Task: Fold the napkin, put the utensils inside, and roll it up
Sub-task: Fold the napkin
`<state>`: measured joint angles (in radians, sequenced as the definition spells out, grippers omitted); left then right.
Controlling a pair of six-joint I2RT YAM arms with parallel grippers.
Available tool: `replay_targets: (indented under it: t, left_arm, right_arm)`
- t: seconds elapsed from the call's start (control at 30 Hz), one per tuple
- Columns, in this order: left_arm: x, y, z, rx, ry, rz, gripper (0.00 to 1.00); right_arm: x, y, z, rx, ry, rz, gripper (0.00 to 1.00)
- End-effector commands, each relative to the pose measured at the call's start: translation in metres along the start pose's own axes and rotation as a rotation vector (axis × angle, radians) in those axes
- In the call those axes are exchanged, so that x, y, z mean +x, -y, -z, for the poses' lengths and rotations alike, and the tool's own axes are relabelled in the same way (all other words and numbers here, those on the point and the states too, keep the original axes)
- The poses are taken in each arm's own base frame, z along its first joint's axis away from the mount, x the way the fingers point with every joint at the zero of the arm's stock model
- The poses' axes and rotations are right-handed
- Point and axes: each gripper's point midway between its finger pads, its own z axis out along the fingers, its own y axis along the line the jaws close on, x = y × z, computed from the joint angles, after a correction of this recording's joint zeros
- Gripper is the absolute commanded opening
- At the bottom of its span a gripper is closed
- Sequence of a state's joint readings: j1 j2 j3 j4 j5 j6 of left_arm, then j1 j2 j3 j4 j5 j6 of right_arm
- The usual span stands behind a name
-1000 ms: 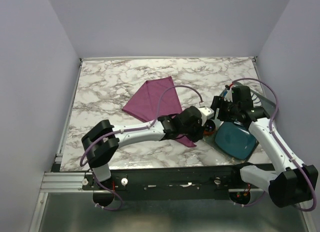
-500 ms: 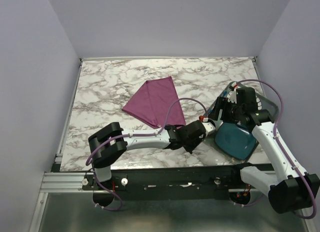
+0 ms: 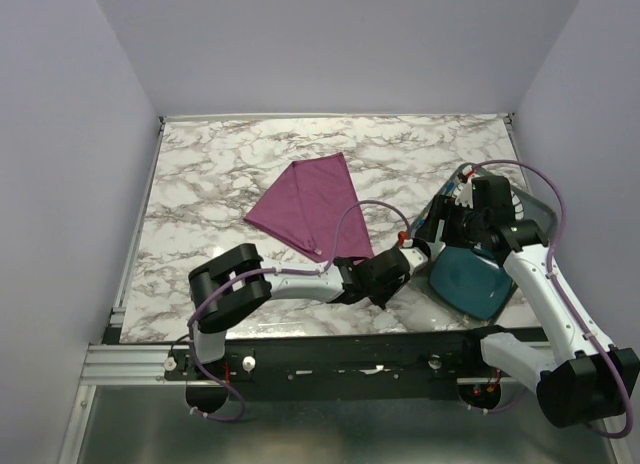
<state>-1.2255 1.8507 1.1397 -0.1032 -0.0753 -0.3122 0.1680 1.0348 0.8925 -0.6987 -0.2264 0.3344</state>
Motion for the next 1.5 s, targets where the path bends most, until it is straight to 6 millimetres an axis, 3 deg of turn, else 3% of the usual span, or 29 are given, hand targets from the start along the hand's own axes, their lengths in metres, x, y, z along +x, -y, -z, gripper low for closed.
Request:
replay_targets:
  t: [0.0,0.1,0.2,0.4,0.53,0.73,0.87,1.03,1.13,1.47]
  left_arm:
    - [0.016,-0.002,-0.013,0.005,0.002,0.006,0.06]
    - [0.019,0.003,-0.015,0.038,0.005,0.002,0.06]
    - [0.017,0.004,-0.003,0.046,0.030,0.011,0.08]
    - [-0.009,0.002,0.027,0.033,0.137,0.059,0.20]
    - [-0.018,-0.004,0.039,0.008,0.201,0.090,0.43]
    - [-0.008,-0.014,0.025,-0.053,0.188,0.072,0.68]
    - [-0.005,-0.019,0.018,-0.093,0.199,0.050,0.64]
    - [-0.002,-0.016,0.009,-0.121,0.190,0.035,0.48]
    - [0.000,-0.006,0.005,-0.124,0.188,0.008,0.44]
    - [-0.001,-0.012,0.002,-0.177,0.196,0.004,0.48]
  right_arm:
    - [0.007,-0.002,0.004,-0.021,-0.020,0.002,0.79]
    - [0.009,-0.004,0.004,-0.030,-0.031,-0.002,0.79]
    - [0.007,-0.004,0.005,-0.028,-0.024,0.002,0.79]
    - [0.008,-0.004,0.004,-0.029,-0.030,0.000,0.79]
    - [0.007,-0.003,0.006,-0.023,-0.024,-0.003,0.79]
    - [0.007,0.008,0.009,0.051,-0.013,-0.039,0.79]
    - [-0.004,0.026,0.017,0.162,0.026,-0.062,0.79]
    - [-0.006,0.023,0.019,0.145,0.027,-0.060,0.79]
    - [-0.002,0.021,0.018,0.127,0.013,-0.064,0.79]
    - [0.000,0.015,0.017,0.086,0.008,-0.060,0.79]
